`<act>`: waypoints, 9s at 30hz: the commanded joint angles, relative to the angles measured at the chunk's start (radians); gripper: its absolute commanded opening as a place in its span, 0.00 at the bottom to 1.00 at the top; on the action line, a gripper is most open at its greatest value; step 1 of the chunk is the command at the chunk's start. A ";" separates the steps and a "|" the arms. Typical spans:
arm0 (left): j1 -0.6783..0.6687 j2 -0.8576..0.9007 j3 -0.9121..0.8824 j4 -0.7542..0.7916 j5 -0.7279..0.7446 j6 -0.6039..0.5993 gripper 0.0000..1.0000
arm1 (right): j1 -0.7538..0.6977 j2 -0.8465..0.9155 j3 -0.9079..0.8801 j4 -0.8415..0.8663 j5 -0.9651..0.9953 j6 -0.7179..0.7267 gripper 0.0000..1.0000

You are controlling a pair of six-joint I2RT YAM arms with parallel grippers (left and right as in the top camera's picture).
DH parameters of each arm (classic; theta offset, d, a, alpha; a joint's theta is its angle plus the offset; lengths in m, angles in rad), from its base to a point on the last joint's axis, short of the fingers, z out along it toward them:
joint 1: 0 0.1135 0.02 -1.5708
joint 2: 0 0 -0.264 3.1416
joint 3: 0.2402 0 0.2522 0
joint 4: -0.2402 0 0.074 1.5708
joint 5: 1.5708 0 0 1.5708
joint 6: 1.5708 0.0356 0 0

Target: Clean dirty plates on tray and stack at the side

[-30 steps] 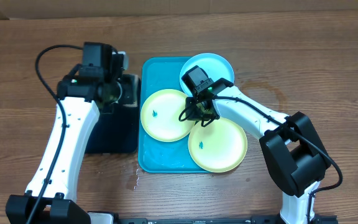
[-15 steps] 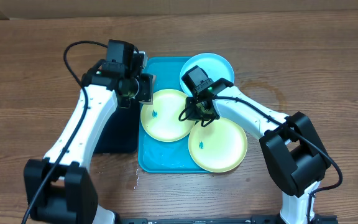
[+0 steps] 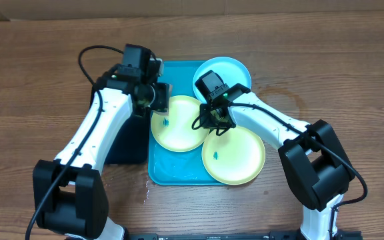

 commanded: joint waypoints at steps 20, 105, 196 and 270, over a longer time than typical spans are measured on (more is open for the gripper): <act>-0.075 0.014 -0.052 -0.002 -0.098 -0.100 0.04 | 0.002 -0.004 -0.002 0.004 0.017 0.004 0.04; 0.026 0.255 0.178 -0.198 0.446 -0.053 0.04 | 0.002 -0.004 -0.002 0.014 0.016 0.004 0.04; -0.060 0.226 0.146 -0.198 -0.033 -0.159 0.04 | 0.002 -0.004 -0.002 0.014 0.016 0.004 0.04; 0.204 0.078 0.230 -0.443 -0.210 -0.047 0.57 | 0.002 -0.004 -0.002 0.026 0.016 0.005 0.32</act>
